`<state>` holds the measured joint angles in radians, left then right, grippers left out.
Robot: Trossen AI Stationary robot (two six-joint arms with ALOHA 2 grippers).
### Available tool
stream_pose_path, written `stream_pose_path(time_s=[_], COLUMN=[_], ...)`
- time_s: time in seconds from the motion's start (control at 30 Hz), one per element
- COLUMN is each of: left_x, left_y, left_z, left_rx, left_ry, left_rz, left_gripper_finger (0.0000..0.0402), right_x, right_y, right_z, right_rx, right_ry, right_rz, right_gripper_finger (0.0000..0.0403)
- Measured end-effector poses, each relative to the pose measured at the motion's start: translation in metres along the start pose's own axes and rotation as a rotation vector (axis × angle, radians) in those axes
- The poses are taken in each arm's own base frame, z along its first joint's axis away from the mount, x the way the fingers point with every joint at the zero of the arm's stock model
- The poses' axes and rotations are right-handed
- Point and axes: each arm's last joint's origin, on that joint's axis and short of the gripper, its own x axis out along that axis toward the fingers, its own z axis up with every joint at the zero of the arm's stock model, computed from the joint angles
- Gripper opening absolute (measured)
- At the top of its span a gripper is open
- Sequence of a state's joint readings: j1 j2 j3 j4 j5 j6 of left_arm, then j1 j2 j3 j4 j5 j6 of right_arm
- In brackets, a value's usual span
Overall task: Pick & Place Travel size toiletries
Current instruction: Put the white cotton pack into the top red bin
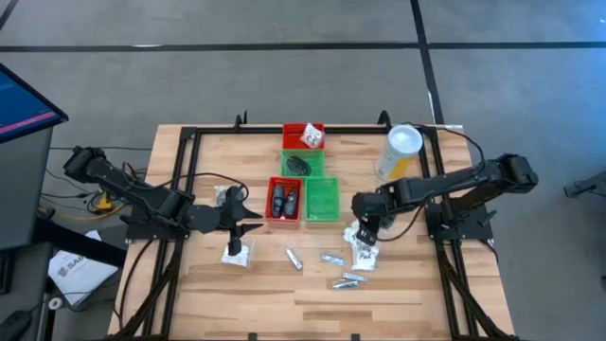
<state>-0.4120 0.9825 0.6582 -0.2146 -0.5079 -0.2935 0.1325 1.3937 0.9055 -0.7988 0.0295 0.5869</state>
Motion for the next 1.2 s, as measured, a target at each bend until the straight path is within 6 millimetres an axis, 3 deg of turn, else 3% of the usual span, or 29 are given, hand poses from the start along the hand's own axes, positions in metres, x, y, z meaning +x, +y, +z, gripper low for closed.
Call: stream_pose_path(time_s=[0.5, 0.73, 1.2], left_x=[0.0, 0.0, 0.0], left_y=[0.0, 0.0, 0.0], left_z=[0.0, 0.001, 0.001], left_rx=[-0.001, -0.002, -0.002], left_ry=[-0.003, -0.005, -0.006], left_rz=[-0.001, -0.001, -0.002], left_gripper_finger=[0.0095, 0.0095, 0.0095], right_x=[0.02, 0.029, 0.029], right_y=[0.007, 0.009, 0.009], right_z=[-0.033, -0.038, -0.038], right_rx=[0.075, 0.07, 0.056], right_ry=[0.11, 0.108, 0.105], right_rz=[-0.002, 0.064, 0.067], right_gripper_finger=[0.0175, 0.0175, 0.0165])
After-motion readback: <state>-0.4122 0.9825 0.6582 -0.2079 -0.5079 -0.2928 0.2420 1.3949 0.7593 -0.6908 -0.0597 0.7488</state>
